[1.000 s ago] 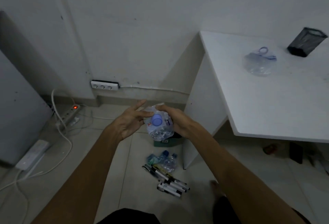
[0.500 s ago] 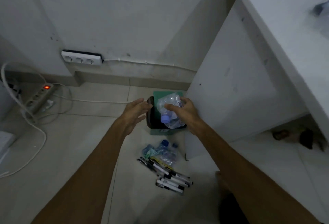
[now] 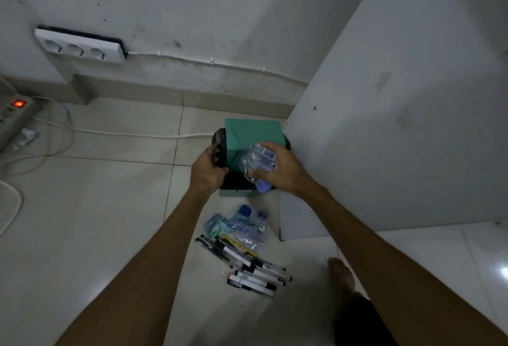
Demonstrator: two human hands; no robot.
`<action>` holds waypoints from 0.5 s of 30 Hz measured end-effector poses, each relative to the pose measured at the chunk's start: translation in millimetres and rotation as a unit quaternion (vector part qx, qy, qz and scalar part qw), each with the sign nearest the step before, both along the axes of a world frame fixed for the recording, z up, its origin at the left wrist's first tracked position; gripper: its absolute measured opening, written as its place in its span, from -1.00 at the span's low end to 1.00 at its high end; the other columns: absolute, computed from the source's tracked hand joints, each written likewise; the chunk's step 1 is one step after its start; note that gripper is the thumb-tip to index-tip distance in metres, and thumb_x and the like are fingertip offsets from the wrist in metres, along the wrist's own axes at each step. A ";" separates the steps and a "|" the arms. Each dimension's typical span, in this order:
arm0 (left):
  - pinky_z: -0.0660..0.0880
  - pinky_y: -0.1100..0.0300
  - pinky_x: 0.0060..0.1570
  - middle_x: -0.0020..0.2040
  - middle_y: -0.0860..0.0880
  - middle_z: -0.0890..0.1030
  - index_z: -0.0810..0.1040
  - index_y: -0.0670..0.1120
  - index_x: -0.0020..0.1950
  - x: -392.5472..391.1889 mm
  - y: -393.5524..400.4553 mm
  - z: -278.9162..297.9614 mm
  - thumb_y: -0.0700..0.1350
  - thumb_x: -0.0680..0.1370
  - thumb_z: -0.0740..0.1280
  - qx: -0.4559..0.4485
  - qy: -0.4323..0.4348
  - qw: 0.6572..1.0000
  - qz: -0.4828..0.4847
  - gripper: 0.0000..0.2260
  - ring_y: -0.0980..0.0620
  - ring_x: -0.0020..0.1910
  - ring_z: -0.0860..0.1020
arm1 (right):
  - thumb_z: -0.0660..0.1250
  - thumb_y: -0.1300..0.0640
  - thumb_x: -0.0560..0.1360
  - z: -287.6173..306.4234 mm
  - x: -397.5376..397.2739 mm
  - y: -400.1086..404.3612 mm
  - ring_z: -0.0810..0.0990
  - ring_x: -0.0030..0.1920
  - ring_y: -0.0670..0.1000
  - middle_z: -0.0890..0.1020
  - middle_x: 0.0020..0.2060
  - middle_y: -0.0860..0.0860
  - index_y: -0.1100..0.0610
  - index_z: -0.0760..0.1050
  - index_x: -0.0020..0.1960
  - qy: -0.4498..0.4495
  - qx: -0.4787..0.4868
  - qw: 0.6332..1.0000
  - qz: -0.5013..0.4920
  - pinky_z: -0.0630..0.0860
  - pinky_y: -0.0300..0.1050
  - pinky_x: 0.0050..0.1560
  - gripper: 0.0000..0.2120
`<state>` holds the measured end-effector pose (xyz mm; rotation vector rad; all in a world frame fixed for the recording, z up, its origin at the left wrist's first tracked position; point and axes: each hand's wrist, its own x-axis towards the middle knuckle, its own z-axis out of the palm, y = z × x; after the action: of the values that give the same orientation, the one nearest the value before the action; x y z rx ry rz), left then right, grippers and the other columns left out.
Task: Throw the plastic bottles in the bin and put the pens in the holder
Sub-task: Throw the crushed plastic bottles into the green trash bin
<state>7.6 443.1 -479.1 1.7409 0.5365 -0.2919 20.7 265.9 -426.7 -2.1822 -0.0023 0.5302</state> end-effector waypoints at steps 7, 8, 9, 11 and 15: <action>0.54 -0.07 0.20 0.25 -0.11 0.59 0.42 -0.07 0.39 3.5 0.4 -16.6 -0.36 0.47 0.39 0.070 -0.040 0.997 0.004 -0.48 -0.13 0.17 0.59 | 0.60 0.15 0.30 -24.2 10.6 -5.7 0.40 0.28 0.07 0.42 0.26 0.14 0.16 0.40 0.41 -0.095 -0.088 0.989 0.076 0.27 -0.36 0.20 -0.27; 0.54 -0.07 0.21 0.26 -0.11 0.59 0.42 -0.07 0.39 4.1 1.0 -17.3 -0.36 0.47 0.40 0.072 -0.040 0.997 0.000 -0.48 -0.12 0.18 0.59 | 0.60 0.13 0.29 -26.5 11.3 -4.8 0.41 0.27 0.07 0.44 0.25 0.12 0.13 0.42 0.39 -0.112 -0.099 0.985 0.086 0.30 -0.29 0.22 -0.28; 0.54 -0.07 0.21 0.27 -0.11 0.59 0.42 -0.07 0.39 4.6 1.8 -17.9 -0.35 0.47 0.41 0.074 -0.040 0.996 -0.004 -0.48 -0.12 0.18 0.59 | 0.60 0.11 0.29 -28.5 11.9 -3.6 0.42 0.26 0.08 0.47 0.24 0.10 0.10 0.43 0.38 -0.131 -0.113 0.980 0.094 0.35 -0.21 0.24 -0.29; 0.54 -0.08 0.20 0.26 -0.13 0.59 0.42 -0.10 0.37 5.1 3.2 -19.0 -0.35 0.47 0.42 0.079 -0.042 0.996 -0.009 -0.50 -0.13 0.17 0.59 | 0.61 0.07 0.27 -31.0 11.7 0.1 0.45 0.25 0.07 0.52 0.22 0.06 0.09 0.43 0.35 -0.161 -0.131 0.974 0.089 0.41 -0.08 0.27 -0.30; 0.55 -0.09 0.18 0.25 -0.16 0.59 0.43 -0.14 0.32 4.2 1.6 -19.9 -0.35 0.48 0.41 0.082 -0.047 0.995 -0.013 -0.56 -0.15 0.15 0.60 | 0.60 0.01 0.27 -40.1 7.0 3.2 0.43 0.24 0.06 0.53 0.21 0.05 0.09 0.44 0.30 -0.214 -0.168 0.957 0.102 0.28 -0.17 0.25 -0.33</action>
<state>11.8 444.7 -499.0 1.9112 0.4792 -0.1874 27.6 269.2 -466.8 -2.6093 -0.4025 0.1643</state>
